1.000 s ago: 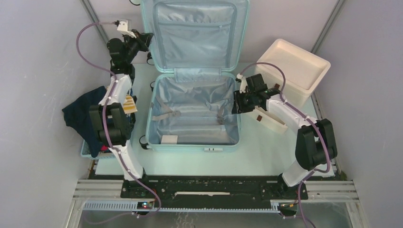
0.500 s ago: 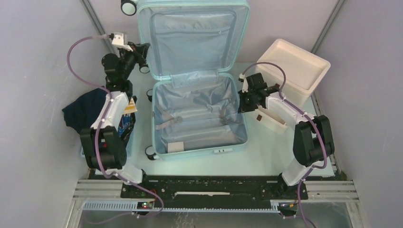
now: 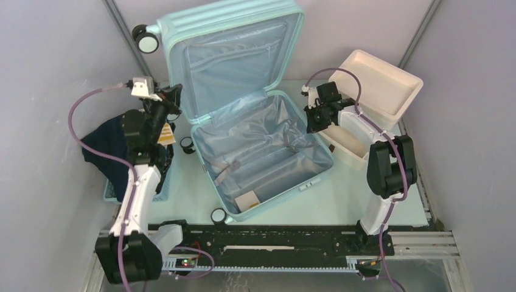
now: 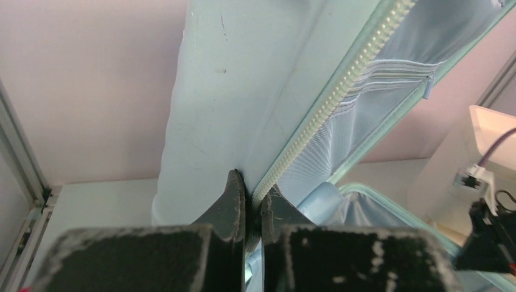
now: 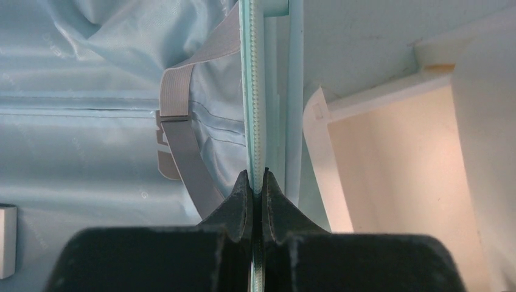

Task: Open, take out, and arrange the luggage
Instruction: Adjust the luggage at the center of the board.

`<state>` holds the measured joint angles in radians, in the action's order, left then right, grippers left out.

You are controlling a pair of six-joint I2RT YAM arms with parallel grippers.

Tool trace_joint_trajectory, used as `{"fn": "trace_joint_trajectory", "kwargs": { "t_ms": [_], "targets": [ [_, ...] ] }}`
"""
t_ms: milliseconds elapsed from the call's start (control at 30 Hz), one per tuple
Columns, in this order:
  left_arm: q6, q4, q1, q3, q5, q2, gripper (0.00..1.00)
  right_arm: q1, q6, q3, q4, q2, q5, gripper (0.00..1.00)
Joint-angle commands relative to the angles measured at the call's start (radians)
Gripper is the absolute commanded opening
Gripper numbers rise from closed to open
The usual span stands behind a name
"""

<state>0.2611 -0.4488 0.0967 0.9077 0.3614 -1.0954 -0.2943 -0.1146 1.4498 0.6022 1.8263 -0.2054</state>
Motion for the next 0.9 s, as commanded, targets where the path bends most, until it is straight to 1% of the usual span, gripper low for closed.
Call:
{"fn": "trace_joint_trajectory", "kwargs": {
  "t_ms": [0, 133, 267, 467, 600, 733, 800, 833, 867],
  "targets": [
    [0.188, -0.006, -0.031, -0.080, 0.110, 0.217, 0.00, -0.008, -0.077, 0.065, -0.292, 0.023, -0.082, 0.00],
    [0.232, 0.070, -0.034, -0.147, 0.075, 0.366, 0.00, -0.026, -0.075, 0.141, -0.324, 0.073, -0.098, 0.00],
    [0.252, 0.191, -0.034, -0.156, 0.066, 0.465, 0.00, -0.049, -0.068, 0.270, -0.335, 0.150, -0.078, 0.00],
    [0.306, 0.320, -0.038, -0.160, 0.066, 0.562, 0.00, -0.078, -0.095, 0.427, -0.364, 0.263, -0.101, 0.00],
    [0.359, 0.376, -0.042, -0.197, 0.065, 0.627, 0.00, -0.086, -0.101, 0.504, -0.397, 0.319, -0.148, 0.00],
    [0.359, 0.468, -0.046, -0.230, 0.071, 0.686, 0.00, -0.100, -0.108, 0.561, -0.398, 0.359, -0.166, 0.00],
    [0.334, 0.515, -0.046, -0.239, 0.055, 0.705, 0.00, -0.103, -0.155, 0.573, -0.355, 0.358, -0.201, 0.00],
    [0.318, 0.532, -0.046, -0.239, 0.045, 0.707, 0.00, -0.102, -0.185, 0.572, -0.323, 0.349, -0.230, 0.06],
    [0.302, 0.540, -0.046, -0.241, 0.035, 0.703, 0.00, -0.099, -0.210, 0.565, -0.281, 0.333, -0.246, 0.20]
  ]
}}
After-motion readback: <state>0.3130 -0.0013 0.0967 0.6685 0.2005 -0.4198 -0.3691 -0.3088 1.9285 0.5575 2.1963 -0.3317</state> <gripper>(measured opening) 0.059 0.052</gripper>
